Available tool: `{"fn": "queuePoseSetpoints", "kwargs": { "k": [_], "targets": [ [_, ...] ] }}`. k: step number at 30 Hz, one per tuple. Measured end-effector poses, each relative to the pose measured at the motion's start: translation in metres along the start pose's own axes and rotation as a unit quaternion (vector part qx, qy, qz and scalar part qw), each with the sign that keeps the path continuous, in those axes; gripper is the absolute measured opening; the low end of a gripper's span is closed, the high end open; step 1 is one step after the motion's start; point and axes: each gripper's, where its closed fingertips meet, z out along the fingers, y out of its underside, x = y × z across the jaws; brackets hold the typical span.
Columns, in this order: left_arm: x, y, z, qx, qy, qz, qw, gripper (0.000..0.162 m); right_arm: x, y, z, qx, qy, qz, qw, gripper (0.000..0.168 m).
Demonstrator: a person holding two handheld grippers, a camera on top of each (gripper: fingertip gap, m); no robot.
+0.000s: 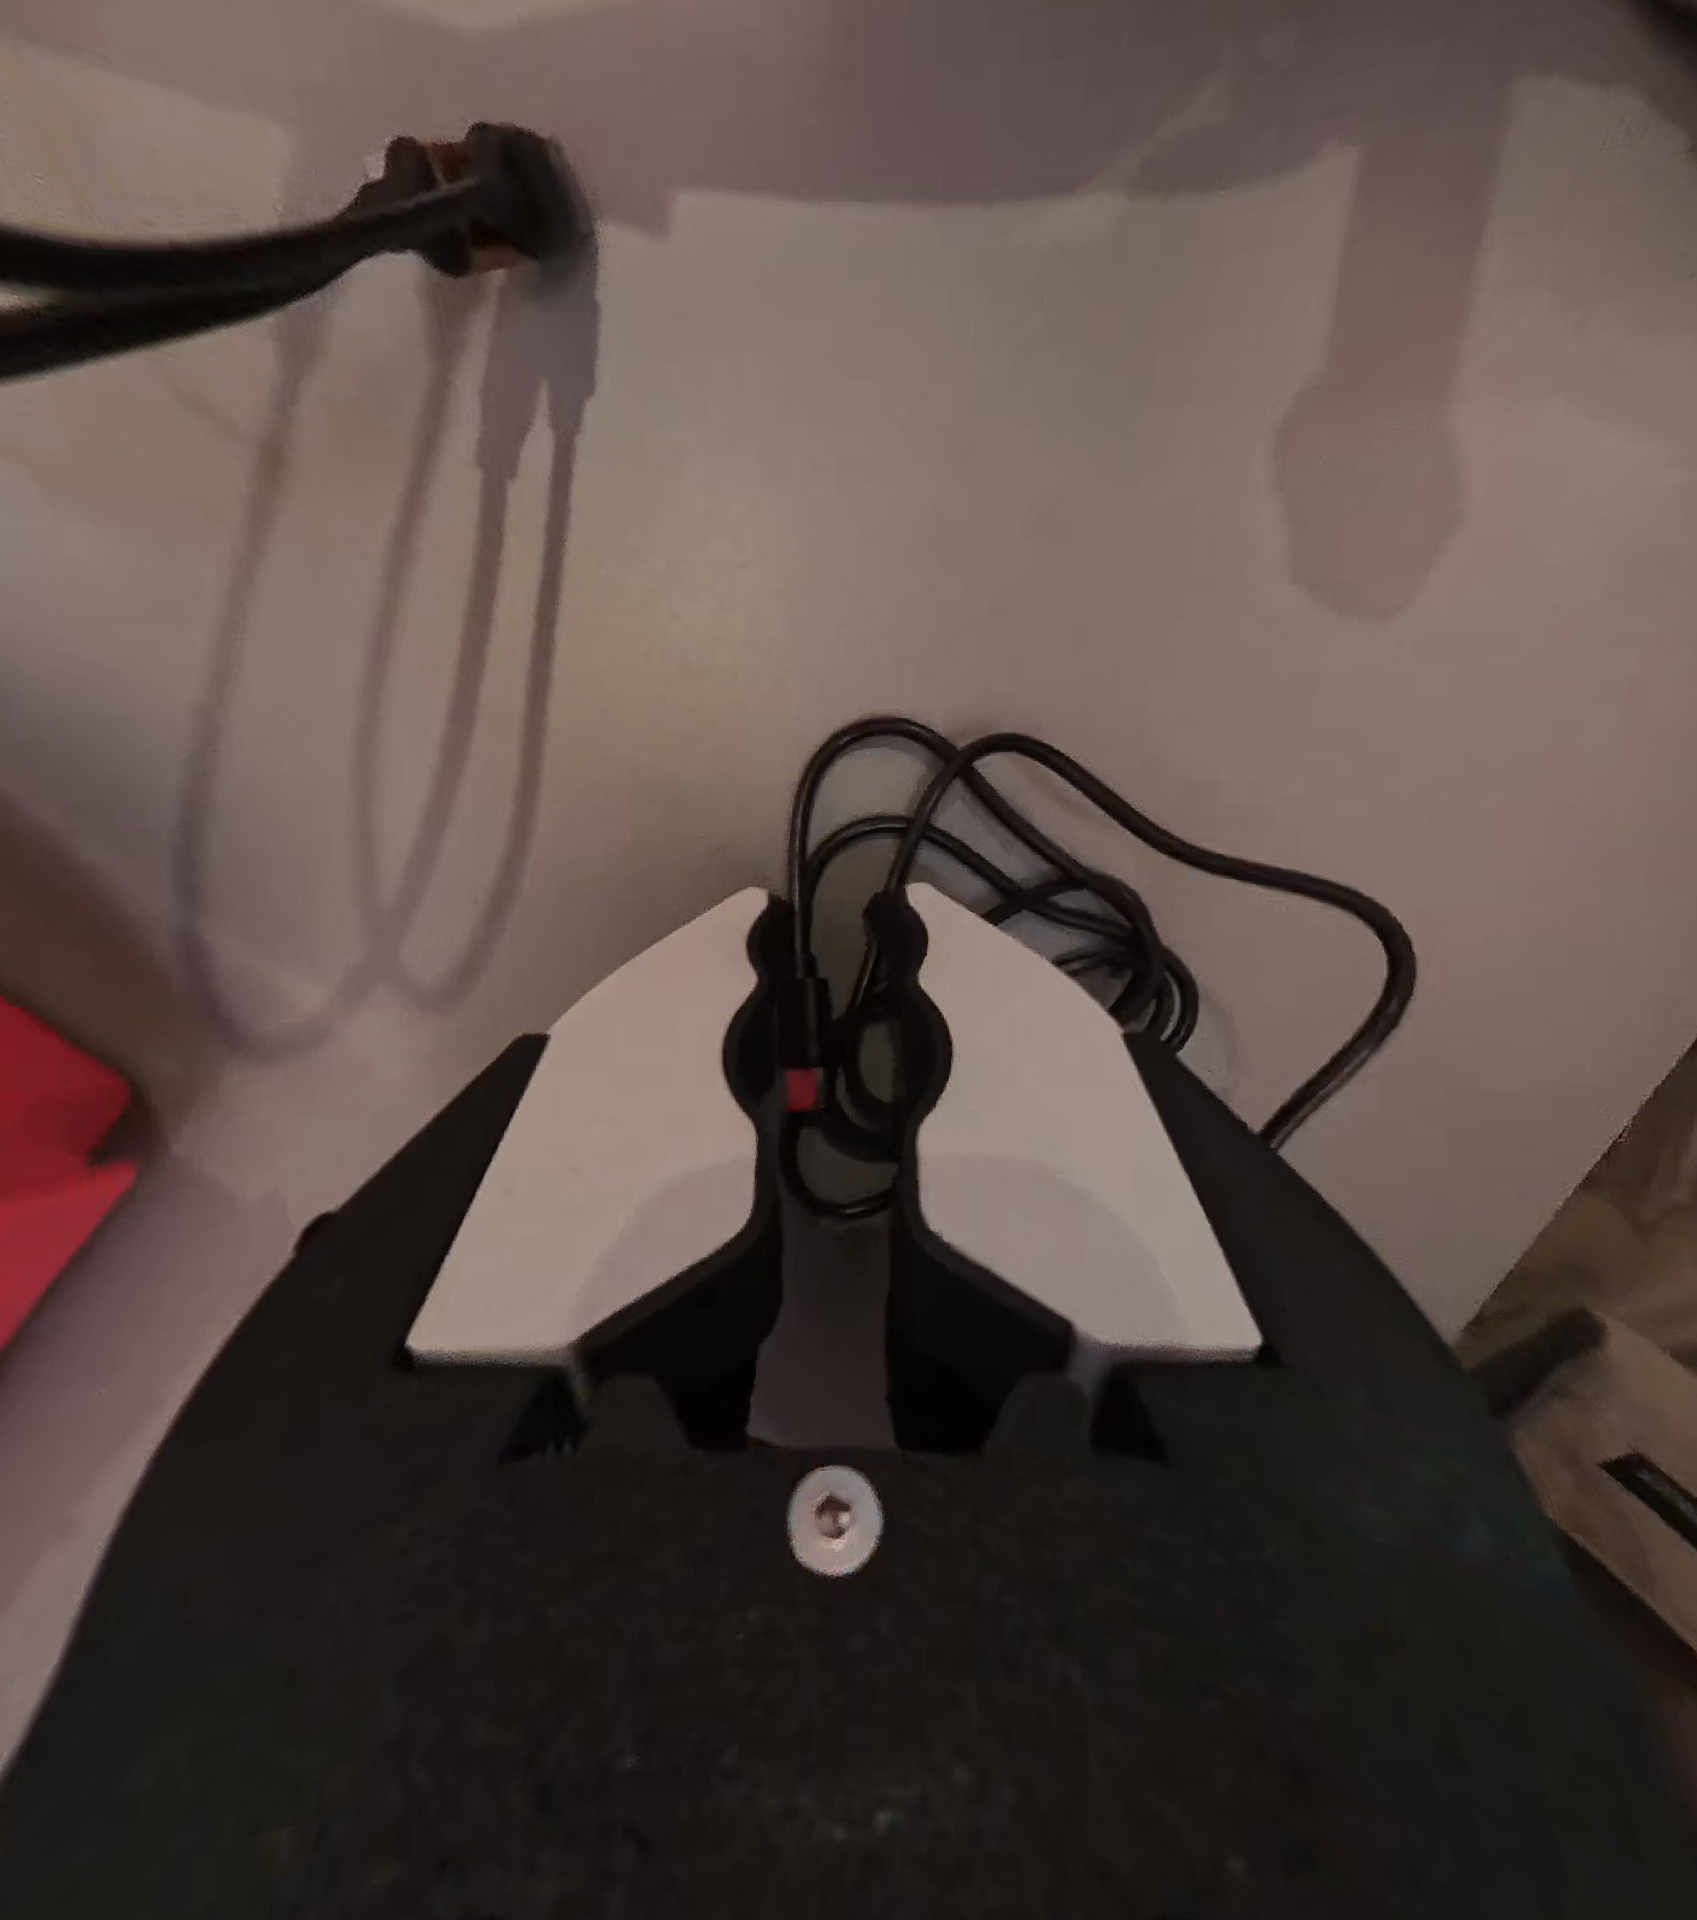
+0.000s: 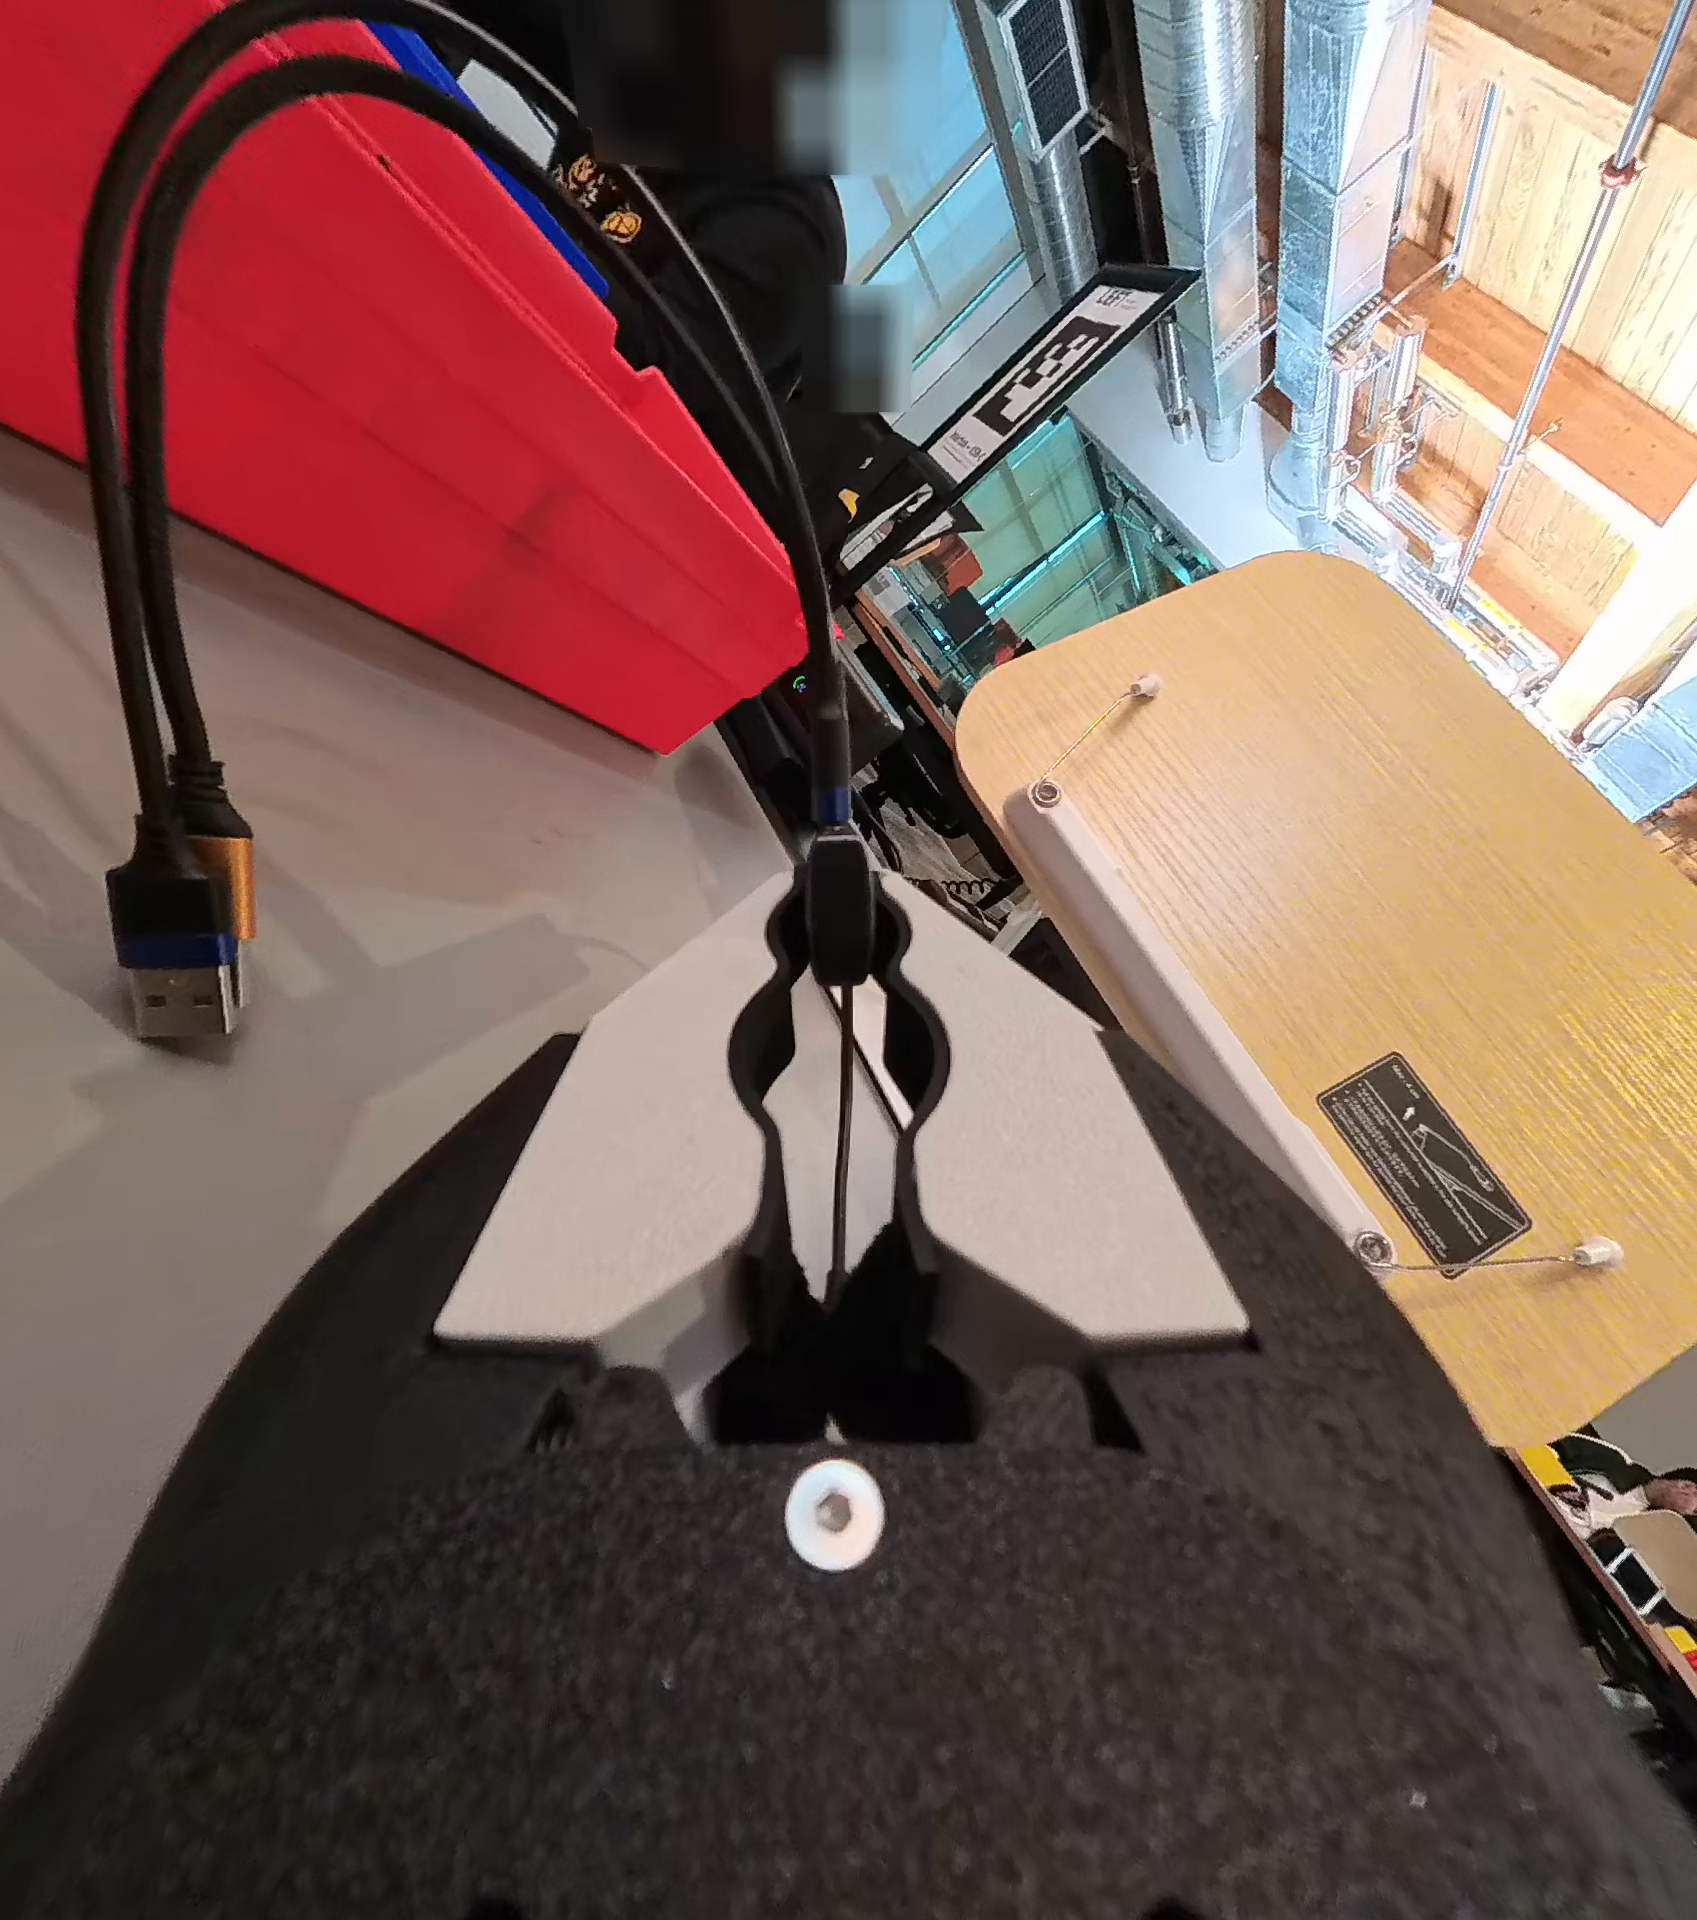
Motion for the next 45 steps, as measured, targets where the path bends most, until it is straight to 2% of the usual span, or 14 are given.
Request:
{"fn": "queuePoseSetpoints", "kwargs": {
  "k": [1,4,10,13,16,19,22,24,28,33,36,40,43,45],
  "targets": [
    [-0.001,-0.001,0.000,-0.006,0.000,0.014,1.000,0.018,0.000,0.000,0.000,0.000,0.000,-0.001,1.000,0.008],
    [-0.005,-0.014,-0.008,0.012,-0.003,0.049,0.999,0.024,0.000,0.001,0.000,-0.001,0.001,0.001,1.000,0.008],
    [-0.027,-0.023,-0.027,0.011,-0.005,-0.001,1.000,0.023,-0.002,0.001,0.001,-0.002,-0.004,0.000,1.000,0.009],
    [-0.002,-0.041,-0.034,0.068,0.009,-0.025,0.997,0.027,-0.002,0.001,0.001,-0.002,-0.005,0.001,1.000,0.009],
    [0.020,-0.054,-0.048,0.120,-0.026,-0.048,0.991,0.037,-0.002,0.002,0.002,-0.004,-0.005,0.002,1.000,0.009],
    [0.037,-0.041,-0.045,0.109,-0.080,-0.109,0.985,0.055,-0.002,0.003,0.002,-0.005,-0.006,0.003,1.000,0.009],
    [0.060,-0.032,-0.034,0.112,-0.096,-0.130,0.981,0.061,-0.004,0.003,0.003,-0.006,-0.009,0.001,1.000,0.009],
    [0.054,-0.019,-0.021,0.075,-0.140,-0.122,0.980,0.065,-0.004,0.003,0.002,-0.007,-0.010,-0.001,1.000,0.009],
    [0.062,-0.014,0.004,0.046,-0.099,-0.127,0.986,0.044,-0.004,0.003,0.002,-0.009,-0.010,0.001,1.000,0.009],
    [0.046,-0.005,0.001,0.020,-0.148,-0.090,0.985,0.010,-0.005,0.004,0.002,-0.009,-0.012,0.001,1.000,0.009],
    [0.043,0.002,-0.005,-0.004,-0.134,-0.037,0.990,0.002,-0.005,0.004,0.002,-0.010,-0.013,0.000,1.000,0.009],
    [0.054,-0.003,-0.021,0.001,-0.078,0.150,0.986,0.002,-0.005,0.004,0.002,-0.010,-0.013,0.000,1.000,0.009],
    [0.064,0.003,-0.038,0.009,-0.024,0.330,0.944,0.003,-0.006,0.005,0.002,-0.011,-0.014,-0.001,1.000,0.009],
    [0.055,0.014,-0.045,-0.009,-0.012,0.405,0.914,0.003,-0.006,0.005,0.002,-0.011,-0.015,-0.001,1.000,0.009]
  ]
}}
